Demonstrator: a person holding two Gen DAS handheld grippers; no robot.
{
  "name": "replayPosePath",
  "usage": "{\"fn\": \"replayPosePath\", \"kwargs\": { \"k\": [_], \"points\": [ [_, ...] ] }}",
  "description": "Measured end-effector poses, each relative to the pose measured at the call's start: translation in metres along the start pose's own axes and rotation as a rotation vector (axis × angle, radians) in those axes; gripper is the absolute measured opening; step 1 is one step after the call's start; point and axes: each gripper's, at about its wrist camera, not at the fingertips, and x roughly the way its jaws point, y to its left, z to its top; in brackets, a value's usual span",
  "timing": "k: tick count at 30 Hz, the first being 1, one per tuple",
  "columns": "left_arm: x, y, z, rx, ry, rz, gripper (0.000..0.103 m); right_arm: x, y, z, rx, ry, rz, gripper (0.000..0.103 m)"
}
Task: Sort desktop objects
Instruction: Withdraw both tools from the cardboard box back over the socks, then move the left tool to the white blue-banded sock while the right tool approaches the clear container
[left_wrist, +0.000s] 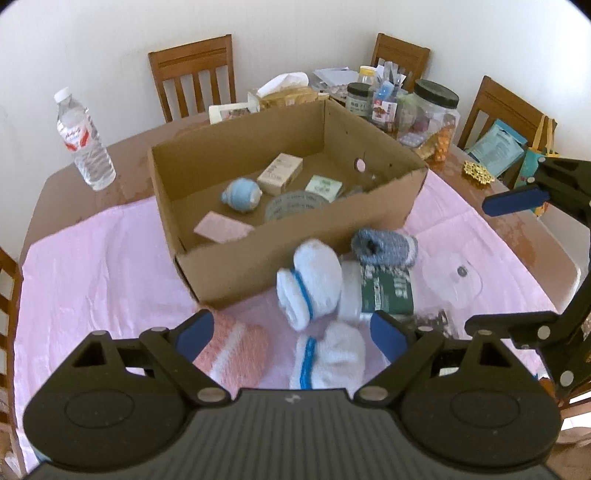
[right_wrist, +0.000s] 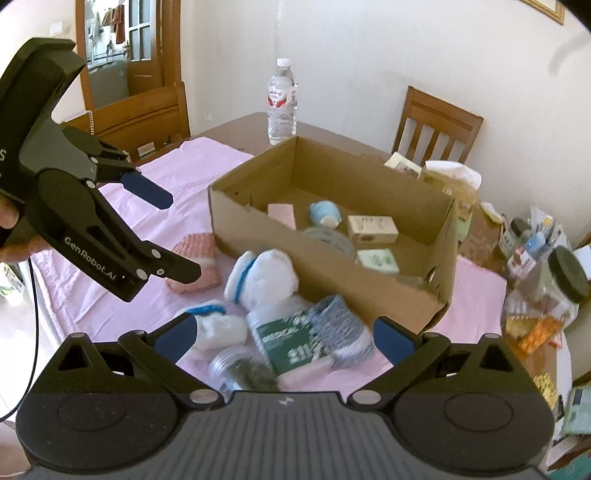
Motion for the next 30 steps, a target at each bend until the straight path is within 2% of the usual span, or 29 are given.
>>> {"fn": "replayPosePath", "kwargs": {
  "k": [12,23,30],
  "points": [
    [0.012,-0.008,-0.041,0.0,0.009,0.02,0.092,0.008,0.018,-0.032,0.004,0.023,-0.01,0.103],
    [0.036,-0.021,-0.06,-0.002,0.04,0.013,0.092,0.027,0.017,-0.083,0.052,0.143,0.032,0.103],
    [0.04,-0.026,-0.065,-0.005,0.054,-0.008,0.092,0.042,0.014,-0.099,0.067,0.192,0.045,0.103]
  ]
}}
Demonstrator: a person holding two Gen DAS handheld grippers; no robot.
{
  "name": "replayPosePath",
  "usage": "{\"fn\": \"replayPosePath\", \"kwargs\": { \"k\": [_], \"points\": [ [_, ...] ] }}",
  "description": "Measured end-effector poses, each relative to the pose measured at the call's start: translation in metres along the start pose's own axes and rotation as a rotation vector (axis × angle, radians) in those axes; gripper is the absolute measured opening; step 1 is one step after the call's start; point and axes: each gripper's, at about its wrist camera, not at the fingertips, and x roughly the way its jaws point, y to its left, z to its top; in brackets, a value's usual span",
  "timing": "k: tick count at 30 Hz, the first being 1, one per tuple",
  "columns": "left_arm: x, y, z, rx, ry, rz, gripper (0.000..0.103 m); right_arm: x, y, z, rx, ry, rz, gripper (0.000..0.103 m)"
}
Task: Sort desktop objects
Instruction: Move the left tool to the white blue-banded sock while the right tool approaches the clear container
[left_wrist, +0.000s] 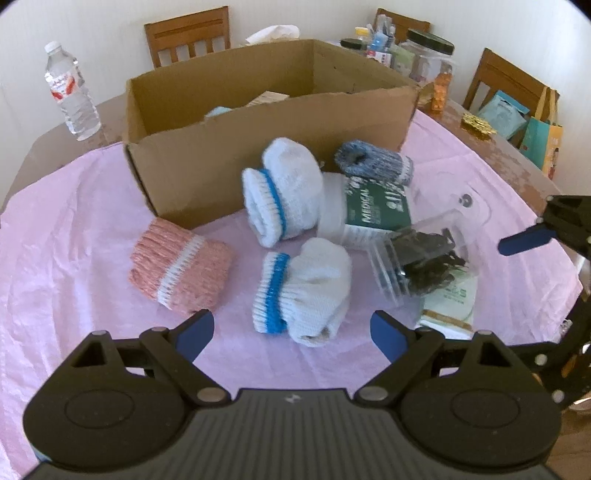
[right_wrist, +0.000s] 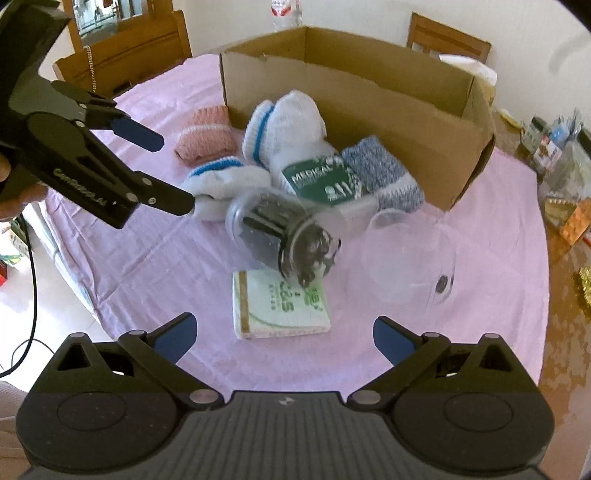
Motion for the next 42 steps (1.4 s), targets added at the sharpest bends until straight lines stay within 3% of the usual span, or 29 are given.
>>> {"fn": "replayPosePath", "kwargs": {
  "k": [7,16,27,42],
  "points": [
    [0.012,-0.01,-0.003,0.063,0.005,0.036,0.092,0.006,-0.006,-0.002,0.001,0.014,0.003,0.103],
    [0.027,-0.007,0.004,0.091,-0.014,0.012,0.091,0.01,-0.012,-0.011,0.001,0.043,-0.002,0.103],
    [0.042,-0.006,0.008,0.075,0.003,-0.004,0.081,0.005,-0.049,-0.018,0.068,0.038,-0.097,0.103],
    [0.048,-0.002,0.01,0.055,0.026,-0.023,0.081,0.027,-0.078,0.012,0.142,-0.03,-0.133,0.103]
  ]
}}
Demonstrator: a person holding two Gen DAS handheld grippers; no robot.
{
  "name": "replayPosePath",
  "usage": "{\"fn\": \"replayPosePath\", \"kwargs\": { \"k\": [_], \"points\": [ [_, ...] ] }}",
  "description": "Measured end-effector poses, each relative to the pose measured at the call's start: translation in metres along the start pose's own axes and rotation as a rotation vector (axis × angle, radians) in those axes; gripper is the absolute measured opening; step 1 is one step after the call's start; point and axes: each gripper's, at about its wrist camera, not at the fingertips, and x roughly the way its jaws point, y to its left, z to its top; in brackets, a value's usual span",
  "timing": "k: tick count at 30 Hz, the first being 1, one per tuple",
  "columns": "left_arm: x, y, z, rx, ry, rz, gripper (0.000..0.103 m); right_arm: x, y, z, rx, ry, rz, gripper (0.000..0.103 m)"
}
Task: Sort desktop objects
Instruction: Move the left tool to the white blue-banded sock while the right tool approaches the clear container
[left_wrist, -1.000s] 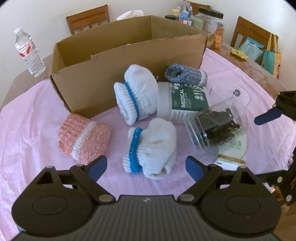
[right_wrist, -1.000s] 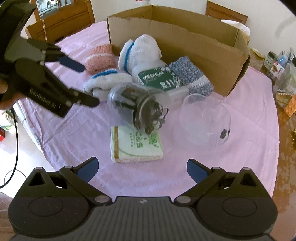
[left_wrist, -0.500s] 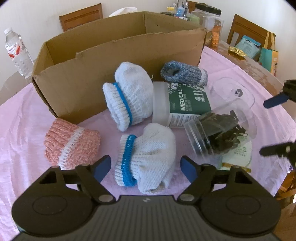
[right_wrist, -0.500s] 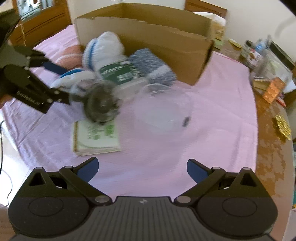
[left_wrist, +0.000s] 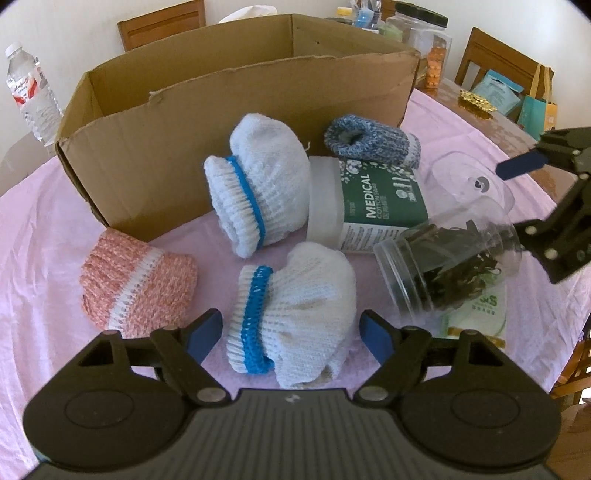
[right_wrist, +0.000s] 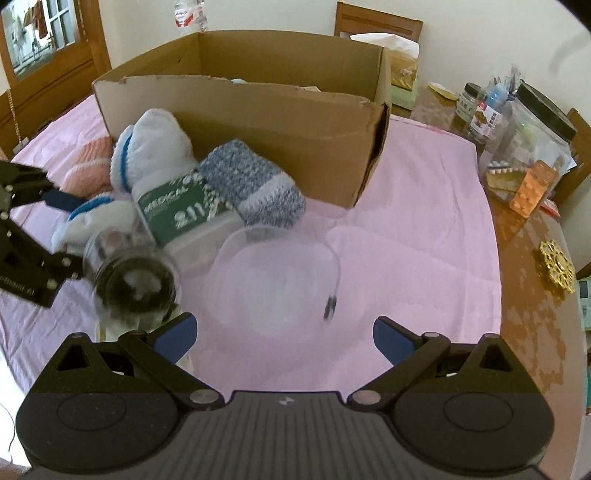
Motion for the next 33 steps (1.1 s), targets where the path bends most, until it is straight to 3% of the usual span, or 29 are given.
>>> {"fn": "replayPosePath", "kwargs": {
  "k": [10,14,33],
  "points": [
    [0.0,0.004,-0.001,0.003,0.006,-0.018,0.081,0.003,-0.018,0.005,0.042,0.008,-0.054,0.103],
    [0.001,0.004,0.0,0.023,0.01,-0.016,0.083,0.007,-0.027,0.005,0.091,0.03,-0.038,0.103],
    [0.003,0.006,-0.001,0.035,0.015,-0.028,0.095,0.037,-0.019,0.019,0.137,0.143,-0.053,0.103]
  ]
}}
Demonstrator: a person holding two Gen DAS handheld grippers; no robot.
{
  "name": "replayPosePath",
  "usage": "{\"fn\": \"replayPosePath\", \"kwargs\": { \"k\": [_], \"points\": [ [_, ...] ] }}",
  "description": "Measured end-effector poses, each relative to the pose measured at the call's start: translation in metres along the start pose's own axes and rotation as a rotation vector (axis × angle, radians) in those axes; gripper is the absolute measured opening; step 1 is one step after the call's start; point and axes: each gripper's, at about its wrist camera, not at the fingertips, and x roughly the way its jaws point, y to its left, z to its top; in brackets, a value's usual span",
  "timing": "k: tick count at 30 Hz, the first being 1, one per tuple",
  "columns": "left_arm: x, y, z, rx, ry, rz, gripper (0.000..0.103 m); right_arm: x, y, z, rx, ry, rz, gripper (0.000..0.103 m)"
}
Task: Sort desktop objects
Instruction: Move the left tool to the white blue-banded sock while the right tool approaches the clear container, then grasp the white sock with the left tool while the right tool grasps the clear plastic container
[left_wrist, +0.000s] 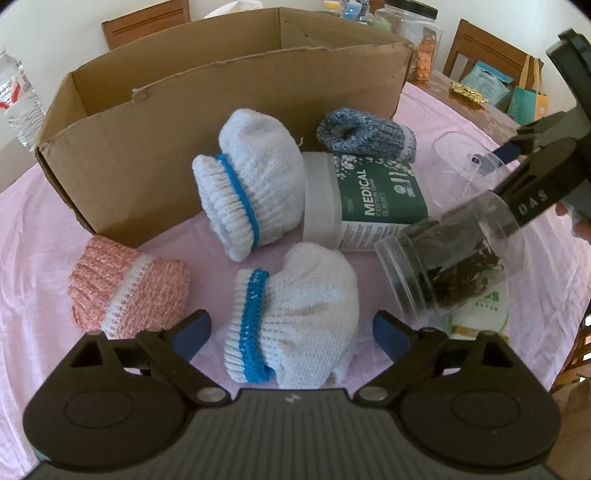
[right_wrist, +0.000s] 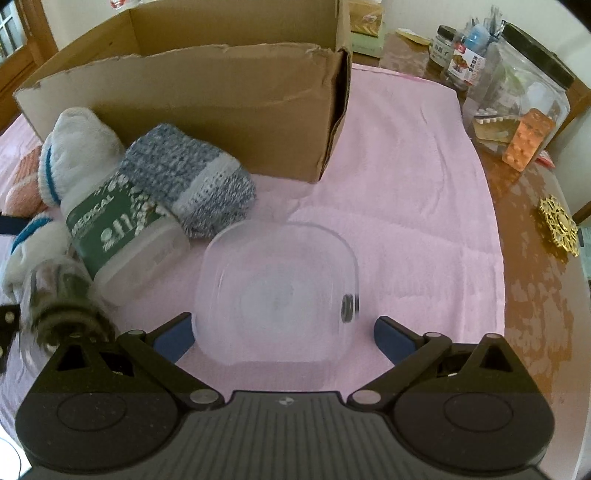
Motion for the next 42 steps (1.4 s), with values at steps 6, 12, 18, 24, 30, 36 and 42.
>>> {"fn": "replayPosePath", "kwargs": {
  "k": [6,12,18,24,30,36,42],
  "points": [
    [-0.002,0.001,-0.001,0.004,0.002,-0.008,0.093,0.003,0.001,0.006,-0.012,-0.003,0.005,0.103],
    [-0.005,0.002,-0.001,0.013,-0.007,-0.012,0.083,0.006,0.001,0.011,-0.033,0.01,0.015,0.103],
    [-0.006,0.009,0.004,-0.025,-0.024,-0.027,0.071,0.005,0.001,0.016,-0.018,0.062,0.016,0.103],
    [-0.005,0.007,0.005,-0.015,-0.027,-0.024,0.071,-0.013,0.002,0.013,0.038,0.028,0.055,0.103],
    [-0.006,0.006,0.006,-0.029,-0.023,-0.037,0.063,-0.012,0.008,0.013,0.037,0.058,0.052,0.086],
    [-0.01,0.008,0.008,-0.053,-0.019,-0.051,0.06,-0.015,-0.002,0.015,0.043,0.064,0.049,0.081],
    [-0.022,0.012,0.013,-0.067,-0.027,-0.05,0.06,-0.032,-0.01,0.013,0.039,0.06,0.089,0.08]
  ]
}}
